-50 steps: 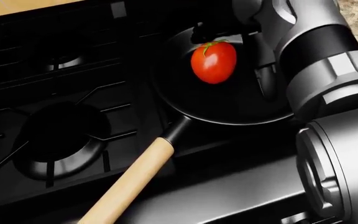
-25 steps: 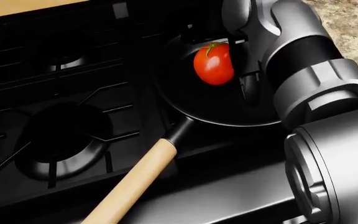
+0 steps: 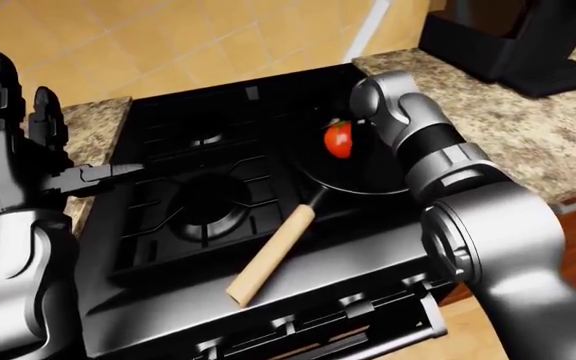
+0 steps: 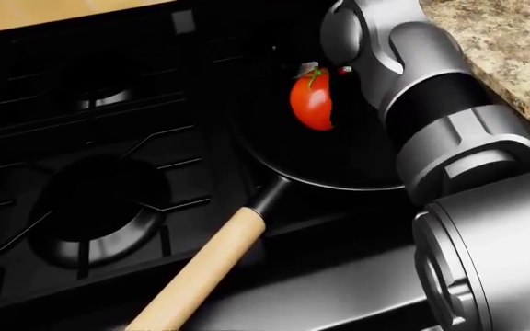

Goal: Pick the tomato from the pan and place it on the plate.

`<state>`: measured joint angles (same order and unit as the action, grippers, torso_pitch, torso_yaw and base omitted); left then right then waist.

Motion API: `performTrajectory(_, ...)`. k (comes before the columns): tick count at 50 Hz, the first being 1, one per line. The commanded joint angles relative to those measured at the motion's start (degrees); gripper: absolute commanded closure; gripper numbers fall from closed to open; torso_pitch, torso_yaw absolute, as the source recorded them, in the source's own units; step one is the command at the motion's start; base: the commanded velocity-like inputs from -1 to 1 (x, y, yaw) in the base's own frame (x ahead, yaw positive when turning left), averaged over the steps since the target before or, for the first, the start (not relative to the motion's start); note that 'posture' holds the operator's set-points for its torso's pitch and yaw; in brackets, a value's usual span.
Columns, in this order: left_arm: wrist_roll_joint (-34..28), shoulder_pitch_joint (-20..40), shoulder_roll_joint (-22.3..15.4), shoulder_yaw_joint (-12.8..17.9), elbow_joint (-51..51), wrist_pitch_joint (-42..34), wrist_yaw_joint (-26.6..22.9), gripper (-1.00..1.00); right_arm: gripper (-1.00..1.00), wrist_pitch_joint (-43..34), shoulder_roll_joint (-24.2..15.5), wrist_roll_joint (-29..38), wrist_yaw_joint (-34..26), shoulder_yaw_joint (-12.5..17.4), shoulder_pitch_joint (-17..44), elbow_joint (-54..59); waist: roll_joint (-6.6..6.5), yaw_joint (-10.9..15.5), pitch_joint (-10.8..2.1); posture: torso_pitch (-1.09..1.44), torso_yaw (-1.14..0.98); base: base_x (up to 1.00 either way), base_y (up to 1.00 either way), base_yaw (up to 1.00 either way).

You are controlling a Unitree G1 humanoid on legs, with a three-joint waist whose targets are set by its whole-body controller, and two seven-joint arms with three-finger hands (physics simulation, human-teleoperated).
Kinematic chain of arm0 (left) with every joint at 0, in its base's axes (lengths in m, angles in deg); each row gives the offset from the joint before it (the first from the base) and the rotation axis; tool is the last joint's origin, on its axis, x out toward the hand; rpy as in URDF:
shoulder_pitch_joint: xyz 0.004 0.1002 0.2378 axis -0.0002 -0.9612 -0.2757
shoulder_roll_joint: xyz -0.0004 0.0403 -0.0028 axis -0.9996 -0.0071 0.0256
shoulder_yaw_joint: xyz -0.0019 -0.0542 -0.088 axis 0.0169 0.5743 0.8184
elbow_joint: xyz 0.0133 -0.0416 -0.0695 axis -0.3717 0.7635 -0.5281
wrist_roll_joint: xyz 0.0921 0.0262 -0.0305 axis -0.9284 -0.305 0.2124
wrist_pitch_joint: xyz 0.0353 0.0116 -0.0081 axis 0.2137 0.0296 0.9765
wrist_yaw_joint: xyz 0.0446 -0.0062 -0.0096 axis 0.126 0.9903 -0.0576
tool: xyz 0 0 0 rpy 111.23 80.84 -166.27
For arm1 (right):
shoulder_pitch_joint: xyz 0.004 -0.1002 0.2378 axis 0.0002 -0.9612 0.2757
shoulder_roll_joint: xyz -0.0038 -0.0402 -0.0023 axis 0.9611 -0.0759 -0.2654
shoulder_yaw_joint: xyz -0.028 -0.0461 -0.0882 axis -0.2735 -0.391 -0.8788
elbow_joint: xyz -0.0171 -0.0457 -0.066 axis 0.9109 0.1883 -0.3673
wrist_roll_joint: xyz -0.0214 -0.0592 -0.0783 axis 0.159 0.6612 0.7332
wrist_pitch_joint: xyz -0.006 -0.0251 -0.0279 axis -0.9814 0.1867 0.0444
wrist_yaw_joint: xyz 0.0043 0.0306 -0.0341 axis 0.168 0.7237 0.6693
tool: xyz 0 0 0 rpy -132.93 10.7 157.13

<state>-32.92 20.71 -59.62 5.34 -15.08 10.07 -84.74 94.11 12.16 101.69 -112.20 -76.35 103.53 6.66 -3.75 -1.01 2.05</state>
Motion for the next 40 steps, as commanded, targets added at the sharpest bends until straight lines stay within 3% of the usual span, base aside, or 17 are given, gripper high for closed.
performTrajectory(1, -0.2, 1.1, -0.8, 0.6, -1.6, 1.9, -0.1, -1.0, 0.3, 0.2, -0.2, 0.3, -1.5, 0.3, 1.2, -0.5, -0.32, -0.1, -1.27, 0.0, 0.0, 0.0, 0.0, 0.0)
performTrajectory(5, -0.2, 1.0, -0.7, 0.6, -1.7, 1.9, -0.2, -1.0, 0.73, 0.7, -0.3, 0.3, -1.1, 0.5, 1.1, -0.5, -0.28, 0.0, -1.34, 0.0, 0.0, 0.0, 0.0, 0.0)
performTrajectory(9, -0.4, 1.0, -0.6, 0.5, -1.5, 2.1, -0.2, -1.0, 1.0, 0.9, -0.4, 0.3, -0.8, 0.5, 0.7, -0.5, -0.2, 0.0, -1.42, 0.0, 0.0, 0.0, 0.0, 0.0)
performTrajectory(22, -0.2, 1.1, -0.7, 0.6, -2.0, 1.5, -0.1, -1.0, 1.0, 1.2, -1.6, -2.0, 1.0, 2.1, 2.8, -0.8, -0.1, 0.0, -1.35, 0.0, 0.0, 0.0, 0.0, 0.0)
performTrajectory(40, -0.3, 1.6, -1.0, 0.5, -1.8, 1.3, 0.1, -1.0, 1.0, 1.6, -5.3, -9.2, -5.0, 3.2, 7.1, -1.9, 0.01, -0.3, -0.58, 0.0, 0.0, 0.0, 0.0, 0.0)
